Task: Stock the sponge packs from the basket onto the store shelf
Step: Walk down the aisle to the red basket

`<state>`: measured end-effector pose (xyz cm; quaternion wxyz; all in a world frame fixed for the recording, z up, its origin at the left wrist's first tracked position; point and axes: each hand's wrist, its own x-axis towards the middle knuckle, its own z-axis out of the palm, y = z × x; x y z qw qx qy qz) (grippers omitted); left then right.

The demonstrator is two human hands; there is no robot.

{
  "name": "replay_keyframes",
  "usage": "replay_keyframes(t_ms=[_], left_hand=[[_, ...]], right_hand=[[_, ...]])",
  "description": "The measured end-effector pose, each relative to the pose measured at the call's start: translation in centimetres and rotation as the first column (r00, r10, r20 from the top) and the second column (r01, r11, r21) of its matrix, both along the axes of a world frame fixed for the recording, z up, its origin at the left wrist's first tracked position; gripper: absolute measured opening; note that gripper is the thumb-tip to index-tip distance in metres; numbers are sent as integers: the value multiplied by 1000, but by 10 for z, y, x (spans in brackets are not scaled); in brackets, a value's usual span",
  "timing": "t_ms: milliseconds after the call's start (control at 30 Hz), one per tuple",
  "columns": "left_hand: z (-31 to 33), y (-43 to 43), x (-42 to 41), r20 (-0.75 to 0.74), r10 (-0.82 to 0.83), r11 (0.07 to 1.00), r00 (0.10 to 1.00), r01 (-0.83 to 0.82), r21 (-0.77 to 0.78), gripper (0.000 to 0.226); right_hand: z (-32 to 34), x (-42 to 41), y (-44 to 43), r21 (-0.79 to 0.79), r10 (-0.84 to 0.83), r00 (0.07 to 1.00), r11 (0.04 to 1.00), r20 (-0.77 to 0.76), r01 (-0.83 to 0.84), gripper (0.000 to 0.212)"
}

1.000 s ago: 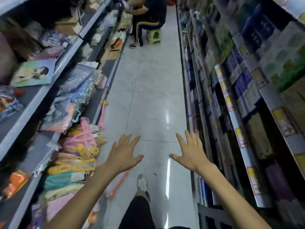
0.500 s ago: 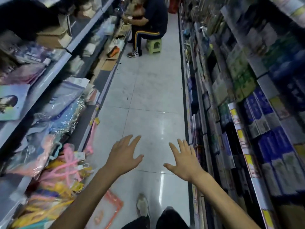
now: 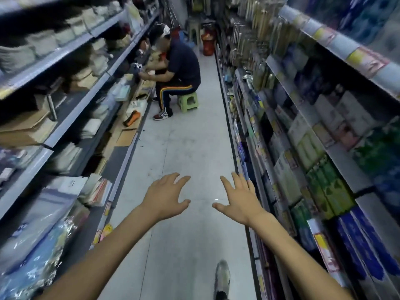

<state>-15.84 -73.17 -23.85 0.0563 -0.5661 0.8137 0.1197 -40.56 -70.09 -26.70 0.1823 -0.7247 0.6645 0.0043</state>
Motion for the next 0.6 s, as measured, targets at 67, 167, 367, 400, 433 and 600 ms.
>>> replay_keyframes(t_ms=[67,167,367,400,433,600], left_hand=[[19,-60,-21,43,0,1000,999,-1,11,80],[54,-149,-49,64,17,999,998,-14,-50,78],[87,-291,-81,114,-30,982,993,50,-183,83],[90,-312,-83,125,-31,977,992,56,-206,83],[92,-333,-85,129,-27,973,991,56,-222,83],[88,-442,-83,124,5,966,992,27,-258,79]], right_hand=[[18,-19,-60,-9,-6,1000,1000,13,6,94],[51,-43,-151,-80,4,1000,997,5,-3,93],[98,-71,-300,-164,18,999,986,-41,-25,95],[101,-73,-323,-173,20,999,984,-46,-28,96],[103,-75,-346,-183,25,999,983,-49,-33,96],[103,-76,-465,-220,87,995,971,-44,-94,93]])
